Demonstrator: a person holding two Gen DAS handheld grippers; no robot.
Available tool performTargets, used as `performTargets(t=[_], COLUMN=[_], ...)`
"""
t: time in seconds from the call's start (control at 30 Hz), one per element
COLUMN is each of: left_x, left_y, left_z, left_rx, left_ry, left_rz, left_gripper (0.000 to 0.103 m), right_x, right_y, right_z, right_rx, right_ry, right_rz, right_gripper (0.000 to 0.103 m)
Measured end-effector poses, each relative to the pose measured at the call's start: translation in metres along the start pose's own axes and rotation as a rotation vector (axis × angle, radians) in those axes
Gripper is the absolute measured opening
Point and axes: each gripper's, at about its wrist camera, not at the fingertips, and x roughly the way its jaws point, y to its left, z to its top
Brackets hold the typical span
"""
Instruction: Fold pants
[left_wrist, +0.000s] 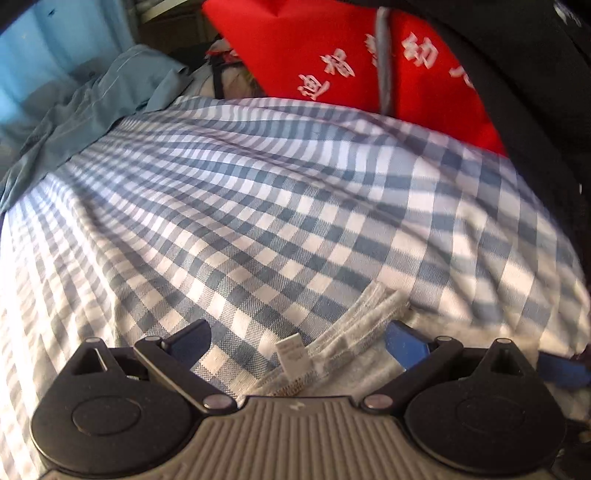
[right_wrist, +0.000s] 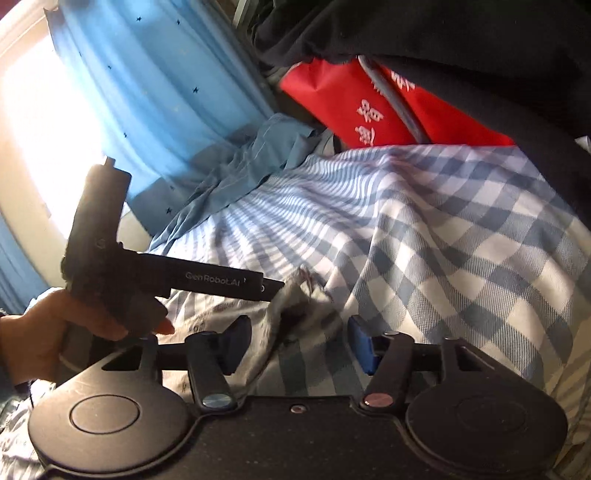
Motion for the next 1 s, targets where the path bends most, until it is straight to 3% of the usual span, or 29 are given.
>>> performTargets(t=[0.17,0.33,0.4,0.43,0.47,0.6,0.77,0.9,1.0], left_x=[-0.023,-0.034,-0.035,-0.034,-0.034,-0.034,-0.037,-0.038,-0.036], left_y=[0.009,0.021,0.022,0.022,0.021,0.023,0.028,0.030,0.030], left_z=[0.009,0.015,0.015,0.016,0.016,0.016,0.019,0.021,0.020], left_rx=[-0.097,-0.229,-0.258,-0.272,-0.282,-0.319,-0.369,-0.368,-0.360], left_ry=[-0.035,-0.023,-0.009,-0.001,0.005,0.040,0.078,0.111,0.154], left_rz=[-0.080,-0.219,-0.262,-0.282,-0.298,-0.378,-0.430,-0.406,-0.359], left_gripper=[0.102,0.102,0.102,0.101,0.099,0.084,0.082,0.081,0.064], right_x=[0.005,0.010,0.012,0.012,0.012,0.005,0.006,0.010,0.013], right_y=[0.007,0.003,0.000,0.001,0.004,0.031,0.077,0.107,0.123], right_z=[-0.001,-0.003,-0.004,-0.004,-0.005,-0.011,-0.030,-0.045,-0.058], right_rx=[-0.037,-0.006,0.027,0.029,0.013,-0.176,-0.543,-0.761,-0.882], right_ry=[-0.025,-0.043,-0.041,-0.043,-0.046,-0.100,-0.149,-0.154,-0.148], right_rz=[-0.021,-0.026,-0.022,-0.030,-0.046,-0.086,-0.167,-0.184,-0.192], right_gripper=[0.050,0.042,0.034,0.023,0.019,0.016,0.016,0.015,0.015])
